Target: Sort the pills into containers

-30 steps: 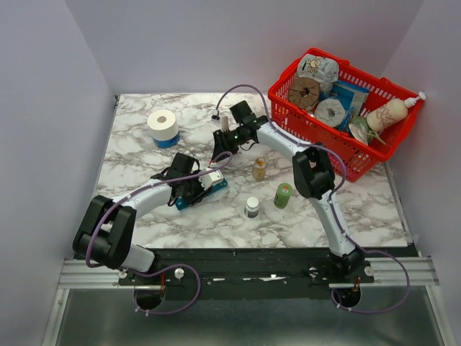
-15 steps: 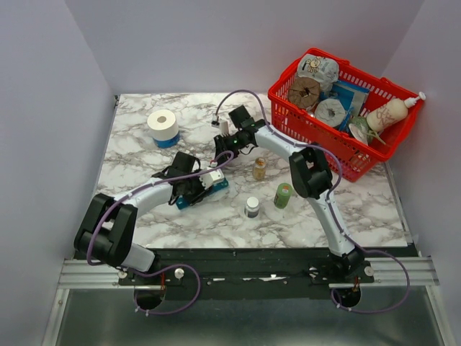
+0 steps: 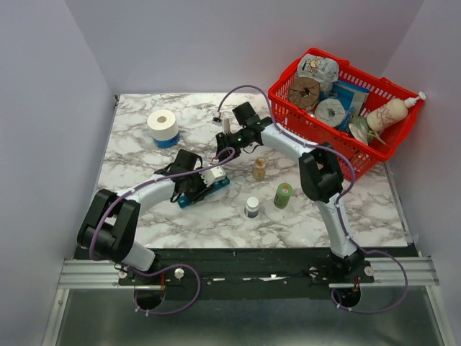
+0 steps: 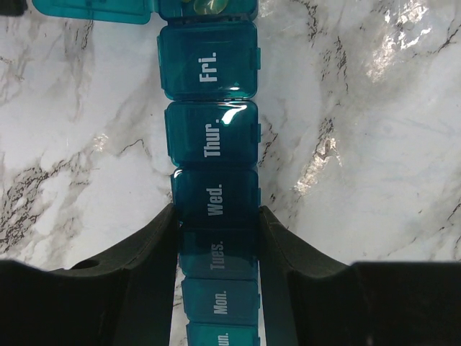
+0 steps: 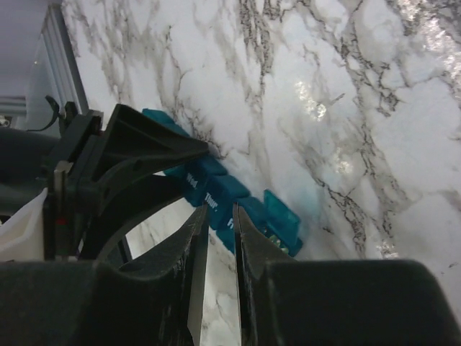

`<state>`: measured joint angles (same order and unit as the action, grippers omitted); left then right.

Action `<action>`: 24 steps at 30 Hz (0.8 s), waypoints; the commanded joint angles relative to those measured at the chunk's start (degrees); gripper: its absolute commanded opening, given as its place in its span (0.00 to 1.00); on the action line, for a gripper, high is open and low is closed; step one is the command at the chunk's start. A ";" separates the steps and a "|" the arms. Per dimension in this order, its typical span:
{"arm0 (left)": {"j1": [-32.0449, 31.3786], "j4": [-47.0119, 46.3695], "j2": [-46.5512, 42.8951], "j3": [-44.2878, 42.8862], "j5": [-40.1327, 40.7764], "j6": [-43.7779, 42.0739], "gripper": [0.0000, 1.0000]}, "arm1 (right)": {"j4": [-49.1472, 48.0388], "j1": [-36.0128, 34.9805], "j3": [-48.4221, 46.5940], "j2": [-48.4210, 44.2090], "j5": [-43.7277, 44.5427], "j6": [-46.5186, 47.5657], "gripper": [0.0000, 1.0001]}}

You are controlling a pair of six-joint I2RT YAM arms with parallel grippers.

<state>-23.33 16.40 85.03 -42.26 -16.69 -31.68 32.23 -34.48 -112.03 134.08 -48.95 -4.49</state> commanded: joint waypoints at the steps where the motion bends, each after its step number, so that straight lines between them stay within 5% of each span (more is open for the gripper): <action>1: -0.05 2.49 2.50 -0.01 1.31 1.45 0.00 | 0.64 -0.50 2.25 -2.60 -2.91 0.01 0.29; 11: -0.05 2.05 2.07 0.51 0.78 0.83 0.00 | 0.91 -0.33 -2.83 2.14 -1.06 -1.13 0.34; 18: -0.05 2.05 2.07 0.51 0.60 0.66 0.00 | 1.43 -0.24 -9.17 6.36 0.87 -1.84 0.58; 24: -0.05 1.97 2.42 0.42 0.52 0.57 0.00 | 2.14 0.03 -9.35 8.39 2.72 -0.43 0.58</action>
<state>-23.33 16.34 85.62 -42.83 -16.67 -31.00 32.88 -34.54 -119.87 139.68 -48.47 -5.72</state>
